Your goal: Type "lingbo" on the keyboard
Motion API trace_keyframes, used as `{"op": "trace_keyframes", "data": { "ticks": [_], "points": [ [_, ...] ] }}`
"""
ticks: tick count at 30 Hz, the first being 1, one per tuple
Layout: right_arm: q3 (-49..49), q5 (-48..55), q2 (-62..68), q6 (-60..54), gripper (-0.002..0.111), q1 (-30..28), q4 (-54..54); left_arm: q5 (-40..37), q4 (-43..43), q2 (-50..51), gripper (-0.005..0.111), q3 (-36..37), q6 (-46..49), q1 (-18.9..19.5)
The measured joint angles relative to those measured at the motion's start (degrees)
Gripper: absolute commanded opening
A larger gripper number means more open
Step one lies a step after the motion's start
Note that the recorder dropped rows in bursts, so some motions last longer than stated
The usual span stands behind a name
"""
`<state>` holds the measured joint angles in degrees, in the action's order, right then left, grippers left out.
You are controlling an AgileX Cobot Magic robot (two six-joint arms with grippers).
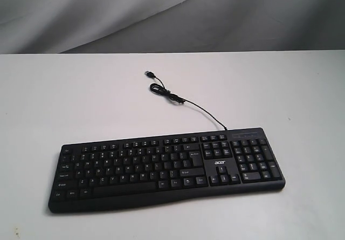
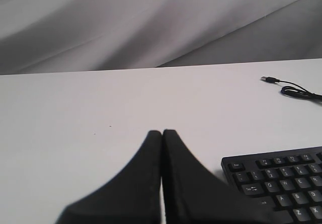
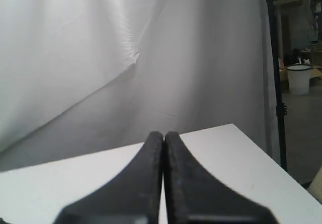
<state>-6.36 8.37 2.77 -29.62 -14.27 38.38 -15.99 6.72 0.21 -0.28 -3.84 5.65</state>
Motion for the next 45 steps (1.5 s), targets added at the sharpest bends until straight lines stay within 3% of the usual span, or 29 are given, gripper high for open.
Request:
{"op": "trace_keyframes", "data": {
  "ticks": [6, 18, 26, 35, 45],
  "points": [
    [0.0, 3.77, -0.13, 2.27, 0.0, 0.0, -3.93, 0.0, 0.0, 0.0, 0.001, 0.0, 0.0, 0.0],
    [0.0, 8.3, -0.13, -10.57, 0.0, 1.59, -18.76, 0.0, 0.0, 0.0, 0.001, 0.0, 0.0, 0.0],
    [0.0, 9.66, -0.36, -17.52, 0.0, 1.59, -20.11, 0.0, 0.0, 0.0, 0.001, 0.0, 0.0, 0.0],
    [0.0, 7.02, -2.55, -1.76, 0.0, 1.59, -6.65, 0.0, 0.0, 0.0, 0.001, 0.0, 0.0, 0.0],
    [0.0, 6.33, -2.65, 29.62, 0.0, 1.59, -8.42, 0.0, 0.0, 0.0, 0.001, 0.0, 0.0, 0.0]
  ]
}}
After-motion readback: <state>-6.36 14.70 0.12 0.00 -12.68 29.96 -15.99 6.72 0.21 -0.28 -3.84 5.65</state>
